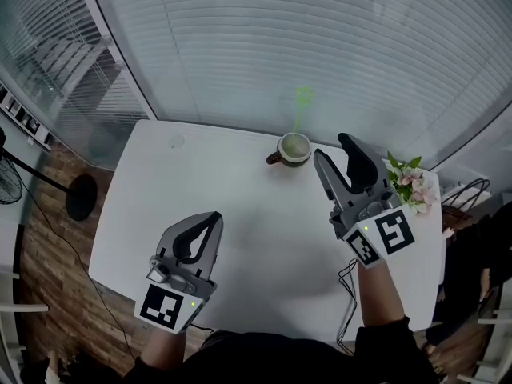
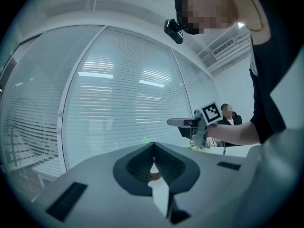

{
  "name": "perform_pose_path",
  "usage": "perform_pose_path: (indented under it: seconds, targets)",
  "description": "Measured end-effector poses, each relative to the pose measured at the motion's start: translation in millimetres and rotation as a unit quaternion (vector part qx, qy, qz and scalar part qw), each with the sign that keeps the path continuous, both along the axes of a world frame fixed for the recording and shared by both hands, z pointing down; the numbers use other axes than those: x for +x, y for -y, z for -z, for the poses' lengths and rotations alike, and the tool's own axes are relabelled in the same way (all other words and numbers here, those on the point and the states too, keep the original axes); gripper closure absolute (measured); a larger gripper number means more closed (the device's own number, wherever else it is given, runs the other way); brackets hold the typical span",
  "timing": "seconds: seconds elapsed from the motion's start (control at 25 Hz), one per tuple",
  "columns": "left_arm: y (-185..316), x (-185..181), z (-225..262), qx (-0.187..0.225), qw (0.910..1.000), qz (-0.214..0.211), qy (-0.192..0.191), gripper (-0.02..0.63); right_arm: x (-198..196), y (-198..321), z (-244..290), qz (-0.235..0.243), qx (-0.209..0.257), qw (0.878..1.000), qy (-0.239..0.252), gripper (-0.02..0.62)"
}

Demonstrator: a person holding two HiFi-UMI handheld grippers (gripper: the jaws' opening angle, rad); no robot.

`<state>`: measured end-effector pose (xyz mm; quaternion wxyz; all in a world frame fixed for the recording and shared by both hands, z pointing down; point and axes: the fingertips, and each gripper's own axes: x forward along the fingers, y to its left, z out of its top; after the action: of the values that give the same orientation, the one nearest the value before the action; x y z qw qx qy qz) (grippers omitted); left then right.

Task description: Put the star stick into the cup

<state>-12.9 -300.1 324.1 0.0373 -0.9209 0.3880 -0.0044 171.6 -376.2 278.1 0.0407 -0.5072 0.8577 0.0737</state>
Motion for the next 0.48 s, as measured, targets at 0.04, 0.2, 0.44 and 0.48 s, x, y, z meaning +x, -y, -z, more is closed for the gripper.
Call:
perform_pose_path:
  seconds: [0.04, 0.2, 0.44, 0.48]
  targets:
    - [-0.6, 1.5, 1.5, 0.002, 1.0000, -0.003, -0.001, 0.592, -0.8, -6.1, 0.1, 0.000, 0.001, 1.000, 0.000, 0.395]
    - [-2.9, 8.7, 7.5, 0.010, 0.9998, -0.016, -0.005, 0.592, -3.6, -28.7, 2.0, -0.004, 0.005, 1.000, -0.008, 0.402]
    - [-7.2, 20.2, 14.3, 0.013, 0.9992, -0.034, -0.014, 0.592, -3.7, -54.4, 2.2, -0.009, 0.002, 1.000, -0.002, 0.412]
    - [-7.9, 21.9, 15.1, 0.014, 0.9991, -0.037, -0.015, 0.592, -2.8, -58.1, 1.8, -0.011, 0.002, 1.000, -0.001, 0.414]
